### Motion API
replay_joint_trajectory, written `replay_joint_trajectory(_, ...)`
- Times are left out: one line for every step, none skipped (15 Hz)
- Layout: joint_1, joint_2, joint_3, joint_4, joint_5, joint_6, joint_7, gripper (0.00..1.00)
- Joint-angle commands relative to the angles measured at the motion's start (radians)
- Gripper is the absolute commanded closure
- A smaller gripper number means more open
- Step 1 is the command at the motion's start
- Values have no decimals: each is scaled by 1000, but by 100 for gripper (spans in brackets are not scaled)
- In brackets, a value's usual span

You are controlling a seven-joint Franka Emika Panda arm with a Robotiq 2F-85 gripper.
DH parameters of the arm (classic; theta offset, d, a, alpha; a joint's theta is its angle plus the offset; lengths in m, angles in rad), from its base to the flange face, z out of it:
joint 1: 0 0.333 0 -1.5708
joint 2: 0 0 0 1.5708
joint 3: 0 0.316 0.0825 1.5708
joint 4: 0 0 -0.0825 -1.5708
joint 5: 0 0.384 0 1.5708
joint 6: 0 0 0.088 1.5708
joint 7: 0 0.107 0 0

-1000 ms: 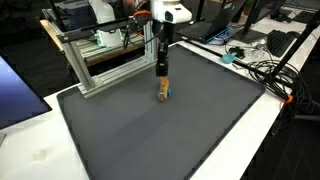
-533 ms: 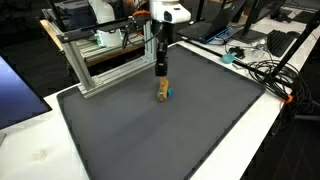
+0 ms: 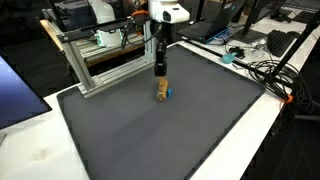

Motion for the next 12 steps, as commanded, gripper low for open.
replay_joint_trajectory(-25,31,-31,-86,-39,-27,-27,77)
replay_joint_trajectory(-26,29,-31,-88,-38,-28,-29,77)
replay_joint_trajectory(-25,28,-33,-89,-41,-27,-25,77)
replay_joint_trajectory(-26,28,-34,-90,-40,-28,-27,77)
replay_joint_trajectory(-30,27,-32,-89,-30,-30,-38,77)
replay_joint_trajectory(-33,28,-32,-88,-25,-31,-44,77)
replay_joint_trajectory(-34,28,-36,-87,-28,-33,-40,77)
replay_joint_trajectory(-36,26,-37,-88,-26,-34,-44,77)
replay_joint_trajectory(-39,24,-37,-89,-22,-35,-48,77)
replay_joint_trajectory(-39,22,-38,-93,-24,-33,-45,77)
replay_joint_trajectory(-38,18,-40,-98,-29,-31,-43,77)
replay_joint_trajectory(-41,16,-38,-100,-22,-32,-49,77)
